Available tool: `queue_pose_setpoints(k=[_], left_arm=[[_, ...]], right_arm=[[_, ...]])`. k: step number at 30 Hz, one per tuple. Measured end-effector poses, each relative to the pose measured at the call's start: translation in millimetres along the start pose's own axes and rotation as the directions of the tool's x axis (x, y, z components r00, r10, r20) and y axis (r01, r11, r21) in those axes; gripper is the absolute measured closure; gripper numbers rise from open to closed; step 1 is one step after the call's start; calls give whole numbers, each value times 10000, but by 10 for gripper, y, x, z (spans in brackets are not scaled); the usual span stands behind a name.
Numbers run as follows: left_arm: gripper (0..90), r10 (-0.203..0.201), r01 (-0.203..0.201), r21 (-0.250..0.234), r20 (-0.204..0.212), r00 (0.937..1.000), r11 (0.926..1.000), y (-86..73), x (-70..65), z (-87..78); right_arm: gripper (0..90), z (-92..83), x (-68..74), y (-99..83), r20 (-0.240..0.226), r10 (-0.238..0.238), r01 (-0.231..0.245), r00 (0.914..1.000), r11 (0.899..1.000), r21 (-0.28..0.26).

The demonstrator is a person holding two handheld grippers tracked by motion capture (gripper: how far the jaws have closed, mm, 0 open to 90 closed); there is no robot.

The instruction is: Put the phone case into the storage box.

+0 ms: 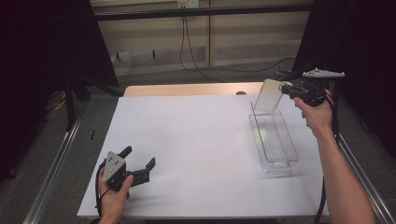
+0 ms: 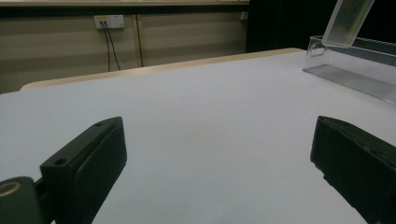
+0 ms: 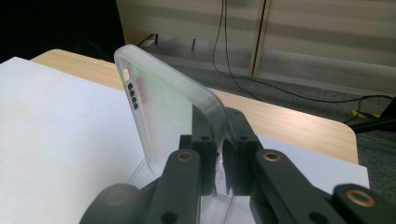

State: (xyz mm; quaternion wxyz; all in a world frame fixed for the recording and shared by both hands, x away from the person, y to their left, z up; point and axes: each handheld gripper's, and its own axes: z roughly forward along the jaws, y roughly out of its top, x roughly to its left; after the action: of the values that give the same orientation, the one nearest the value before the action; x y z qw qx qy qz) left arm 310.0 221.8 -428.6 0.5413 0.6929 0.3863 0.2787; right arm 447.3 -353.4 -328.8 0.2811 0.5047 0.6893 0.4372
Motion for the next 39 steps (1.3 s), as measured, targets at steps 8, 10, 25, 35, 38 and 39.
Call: queue_pose_setpoints(k=[8,10,25,35,38,39], left_arm=[[37,-44,44,-8,-14,10000,10000,-1,3,-1],[37,12,-12,20,-18,10000,10000,-1,3,3],[37,12,-12,-10,31,10000,10000,0,2,0],[36,-29,29,-45,17,10000,10000,0,-6,4],[36,68,-68,1,-13,10000,10000,1,-2,5],[36,36,-36,-14,8,10000,10000,1,-6,6]], right_arm=[[841,68,-18,-17,133,40,-41,9999,9999,92],[842,72,-10,-9,144,17,-19,9999,10000,95],[841,196,-26,-59,322,-37,25,9995,9993,371],[841,254,1,-85,381,-302,280,9988,9980,571],[841,274,7,-93,454,-353,325,9983,9976,604],[841,277,6,-95,478,-365,336,9982,9976,601]])
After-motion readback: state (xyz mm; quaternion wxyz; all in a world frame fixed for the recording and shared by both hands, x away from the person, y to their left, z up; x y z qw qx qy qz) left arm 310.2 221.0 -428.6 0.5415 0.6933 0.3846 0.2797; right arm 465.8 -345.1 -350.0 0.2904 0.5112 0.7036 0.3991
